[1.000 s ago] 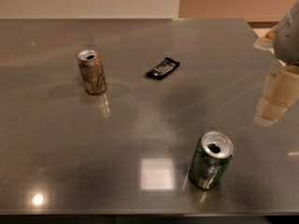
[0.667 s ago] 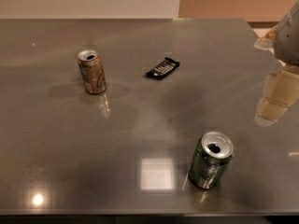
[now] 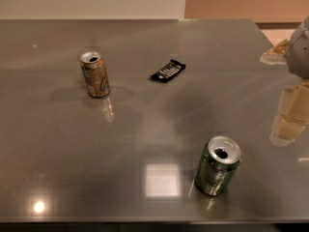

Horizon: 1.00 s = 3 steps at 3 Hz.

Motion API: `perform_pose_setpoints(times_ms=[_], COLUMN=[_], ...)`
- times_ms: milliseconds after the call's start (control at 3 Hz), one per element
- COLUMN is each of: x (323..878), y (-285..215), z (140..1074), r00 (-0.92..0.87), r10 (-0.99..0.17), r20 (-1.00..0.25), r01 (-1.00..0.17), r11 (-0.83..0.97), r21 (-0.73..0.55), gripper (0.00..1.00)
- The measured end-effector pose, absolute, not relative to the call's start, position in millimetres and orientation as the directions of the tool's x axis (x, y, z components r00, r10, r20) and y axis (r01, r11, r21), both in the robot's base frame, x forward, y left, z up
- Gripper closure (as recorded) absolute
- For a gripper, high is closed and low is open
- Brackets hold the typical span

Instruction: Pick green can

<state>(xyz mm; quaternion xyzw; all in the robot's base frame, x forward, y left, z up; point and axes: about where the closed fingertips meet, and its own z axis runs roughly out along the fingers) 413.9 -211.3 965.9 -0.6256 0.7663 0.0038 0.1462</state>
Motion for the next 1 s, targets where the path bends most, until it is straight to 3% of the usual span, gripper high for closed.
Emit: perform_pose_setpoints(times_ms=[1000], x=[377], y=[-164], z=[909], r00=[-0.024], r10=[-0.914], r20=[-0.406], r01=[-0.985], r11=[0.091], r21=[-0.148], gripper=[0.0])
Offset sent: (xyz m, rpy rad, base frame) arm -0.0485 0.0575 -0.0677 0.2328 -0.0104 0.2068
